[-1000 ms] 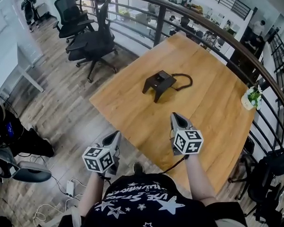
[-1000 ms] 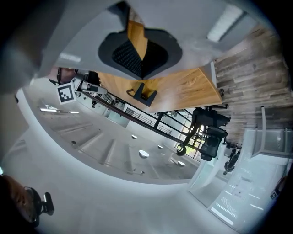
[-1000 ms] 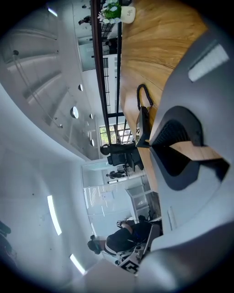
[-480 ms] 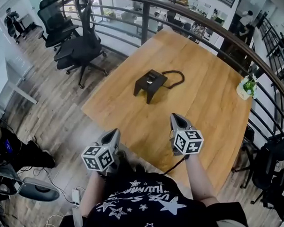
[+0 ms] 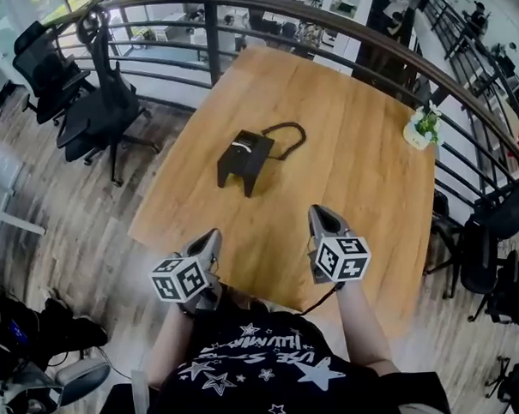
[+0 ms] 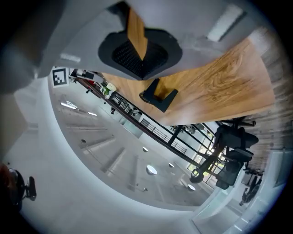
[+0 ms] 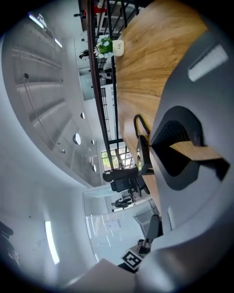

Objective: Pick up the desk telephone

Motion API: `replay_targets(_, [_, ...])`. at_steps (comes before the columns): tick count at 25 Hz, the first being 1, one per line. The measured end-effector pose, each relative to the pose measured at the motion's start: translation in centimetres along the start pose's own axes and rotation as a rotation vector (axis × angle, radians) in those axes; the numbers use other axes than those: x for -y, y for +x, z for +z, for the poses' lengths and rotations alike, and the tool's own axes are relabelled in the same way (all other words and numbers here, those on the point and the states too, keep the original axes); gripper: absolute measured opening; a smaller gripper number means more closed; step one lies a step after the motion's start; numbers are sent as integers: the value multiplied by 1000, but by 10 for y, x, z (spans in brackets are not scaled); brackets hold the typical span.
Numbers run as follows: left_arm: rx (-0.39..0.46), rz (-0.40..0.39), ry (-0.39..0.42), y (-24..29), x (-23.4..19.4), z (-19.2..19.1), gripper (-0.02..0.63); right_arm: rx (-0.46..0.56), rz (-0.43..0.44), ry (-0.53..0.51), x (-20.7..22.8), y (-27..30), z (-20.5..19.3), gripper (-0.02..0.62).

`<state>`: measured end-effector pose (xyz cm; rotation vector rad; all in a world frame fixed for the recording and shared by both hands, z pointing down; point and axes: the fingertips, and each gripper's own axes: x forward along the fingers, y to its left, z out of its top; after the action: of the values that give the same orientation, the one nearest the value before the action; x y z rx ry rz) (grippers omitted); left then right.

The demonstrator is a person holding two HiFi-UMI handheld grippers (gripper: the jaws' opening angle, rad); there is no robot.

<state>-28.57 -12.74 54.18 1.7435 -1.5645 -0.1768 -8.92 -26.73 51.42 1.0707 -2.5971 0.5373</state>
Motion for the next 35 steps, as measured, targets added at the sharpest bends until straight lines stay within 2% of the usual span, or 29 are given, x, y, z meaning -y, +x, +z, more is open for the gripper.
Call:
replay_targets(6, [-49,-109,-25,36,3,14,18,17,-106,46,16,-7,-3,3])
replay_targets(8, [-68,-147,-30,48,5,19,98,26,-143,61,21,-9,-4,3])
replay_targets(11, [-106,-203,-60,65,6,23,154,37,-184,82,26,-8,-6,2])
replay_targets(12, [-122,-225,-81,71,7,24,208,38,-195,87,27,-8,-7,2])
replay_targets(13, [-137,-246,-107,77,8,25,306,39,-207,92,28,-8,-8,3])
replay_targets(14, [-148,-266,-133,82,10,27,373,40,-218,98,29,-8,-9,3])
replay_targets(17, [-158,-294,-194,98,11,35,431,43,-253,114,34,-11,-12,3])
replay_targets(21, [-153,-293,-283,119,3,46,436,46,-301,137,44,-15,-16,3])
replay_targets(28, [-121,-295,-493,155,-9,60,436,35,-360,164,57,-13,-22,3])
replay_targets(35, [-66,-269,-570,178,-21,63,436,13,-376,174,63,-6,-25,3])
